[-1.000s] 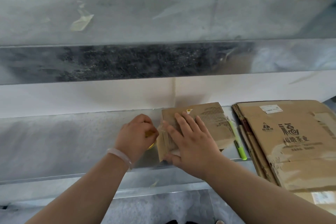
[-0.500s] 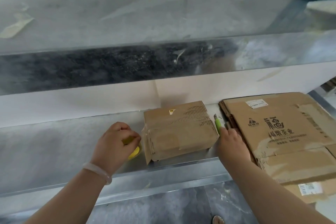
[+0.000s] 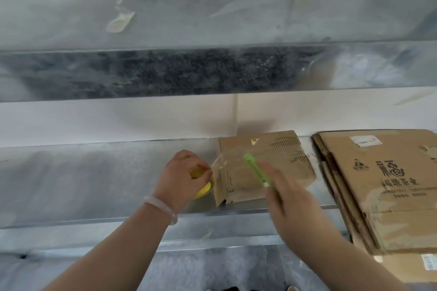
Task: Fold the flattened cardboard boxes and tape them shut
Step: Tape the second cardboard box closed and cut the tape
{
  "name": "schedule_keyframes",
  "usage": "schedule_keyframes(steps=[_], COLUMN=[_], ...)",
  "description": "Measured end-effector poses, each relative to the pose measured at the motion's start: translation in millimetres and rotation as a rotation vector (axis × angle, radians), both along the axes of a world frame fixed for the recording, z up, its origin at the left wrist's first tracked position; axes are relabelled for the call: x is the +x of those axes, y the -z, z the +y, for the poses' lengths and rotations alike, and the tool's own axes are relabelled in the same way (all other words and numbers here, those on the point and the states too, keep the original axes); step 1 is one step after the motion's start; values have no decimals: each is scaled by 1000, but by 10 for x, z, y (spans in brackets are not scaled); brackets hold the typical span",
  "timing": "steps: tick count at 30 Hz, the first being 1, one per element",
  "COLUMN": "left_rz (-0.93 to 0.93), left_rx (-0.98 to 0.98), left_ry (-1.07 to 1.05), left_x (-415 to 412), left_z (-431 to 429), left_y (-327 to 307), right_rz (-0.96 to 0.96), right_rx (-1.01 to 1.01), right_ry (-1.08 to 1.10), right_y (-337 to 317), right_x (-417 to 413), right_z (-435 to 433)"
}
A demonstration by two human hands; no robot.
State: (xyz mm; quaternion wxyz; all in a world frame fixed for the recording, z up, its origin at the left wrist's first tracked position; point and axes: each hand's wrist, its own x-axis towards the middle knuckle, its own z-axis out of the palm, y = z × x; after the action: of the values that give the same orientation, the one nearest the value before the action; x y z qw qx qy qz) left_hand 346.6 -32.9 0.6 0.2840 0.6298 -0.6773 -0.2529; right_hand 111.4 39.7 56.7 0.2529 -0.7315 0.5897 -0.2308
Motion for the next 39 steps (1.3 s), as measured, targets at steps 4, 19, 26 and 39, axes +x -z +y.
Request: schedule_keyframes(steps=[4,19,26,39], left_rz=[10,49,40,213], left_rx=[-22,-51,-41,-14], left_ry=[-35,-99,-101,-165], left_x=[-2,-16,-106,-168], left_z=[-26,3,27,31], left_y=[38,53,25,-77], right_rz=[227,559,660,640], right_rx=[214,311,339,379], right_ry=[-146,-173,-167,-145], right_y=[-28,-142,-160,-118], right_x=[418,727,835,833], right_z=[-27,-130,-135,-285])
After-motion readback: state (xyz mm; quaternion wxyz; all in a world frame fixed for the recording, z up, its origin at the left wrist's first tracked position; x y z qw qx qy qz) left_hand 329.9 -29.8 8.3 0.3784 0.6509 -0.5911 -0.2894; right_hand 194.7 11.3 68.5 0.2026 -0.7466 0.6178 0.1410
